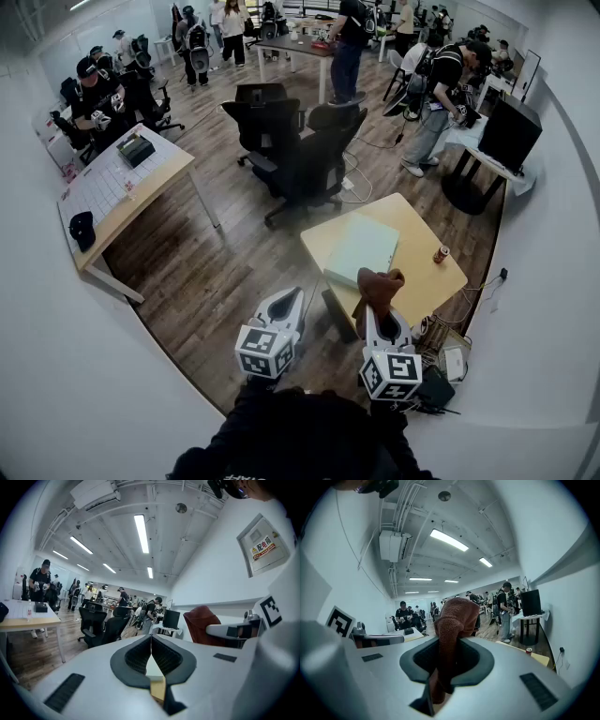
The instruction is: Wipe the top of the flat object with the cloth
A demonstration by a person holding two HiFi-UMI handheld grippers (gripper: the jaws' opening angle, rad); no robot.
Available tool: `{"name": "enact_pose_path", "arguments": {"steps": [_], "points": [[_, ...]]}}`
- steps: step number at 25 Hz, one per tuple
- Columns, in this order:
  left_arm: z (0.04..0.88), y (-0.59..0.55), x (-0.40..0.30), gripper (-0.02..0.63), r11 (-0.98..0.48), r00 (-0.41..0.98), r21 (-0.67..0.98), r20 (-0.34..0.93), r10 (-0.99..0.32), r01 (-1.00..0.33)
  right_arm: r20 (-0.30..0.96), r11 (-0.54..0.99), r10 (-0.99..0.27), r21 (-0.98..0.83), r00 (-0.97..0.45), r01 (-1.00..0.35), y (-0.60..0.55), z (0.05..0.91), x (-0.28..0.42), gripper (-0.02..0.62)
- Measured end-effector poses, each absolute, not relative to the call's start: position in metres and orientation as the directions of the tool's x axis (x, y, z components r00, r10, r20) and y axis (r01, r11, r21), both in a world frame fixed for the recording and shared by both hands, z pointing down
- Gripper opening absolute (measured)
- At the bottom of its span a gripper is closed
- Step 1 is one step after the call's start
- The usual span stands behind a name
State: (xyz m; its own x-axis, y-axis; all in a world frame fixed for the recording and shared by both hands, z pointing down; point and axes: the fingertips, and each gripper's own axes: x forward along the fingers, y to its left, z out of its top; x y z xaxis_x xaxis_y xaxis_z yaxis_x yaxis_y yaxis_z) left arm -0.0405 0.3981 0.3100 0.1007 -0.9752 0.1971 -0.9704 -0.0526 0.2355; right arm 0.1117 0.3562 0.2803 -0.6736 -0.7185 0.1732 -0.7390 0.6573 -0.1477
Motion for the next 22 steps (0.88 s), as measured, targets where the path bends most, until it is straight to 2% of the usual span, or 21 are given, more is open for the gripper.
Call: {"name": "enact_pose_path", "arguments": {"steps": [14,22], "points": [[0.348,0.415,-0.073,0.034,-0.039,0.110,0.281,0.243,-0.964,-0.959,0.227,0.611,-0.742,-0.159,-0.631,-0.775,0.362,0.310,0.092,0.086],[0.402,0.399,-0.074,0.034,-0.060,0.185,0.350,0.336,-0.923,-0.935,0.341,0.520,-0.758,-0.199,-0.556,-0.831,0.339,0.353,0.103,0.087]]}}
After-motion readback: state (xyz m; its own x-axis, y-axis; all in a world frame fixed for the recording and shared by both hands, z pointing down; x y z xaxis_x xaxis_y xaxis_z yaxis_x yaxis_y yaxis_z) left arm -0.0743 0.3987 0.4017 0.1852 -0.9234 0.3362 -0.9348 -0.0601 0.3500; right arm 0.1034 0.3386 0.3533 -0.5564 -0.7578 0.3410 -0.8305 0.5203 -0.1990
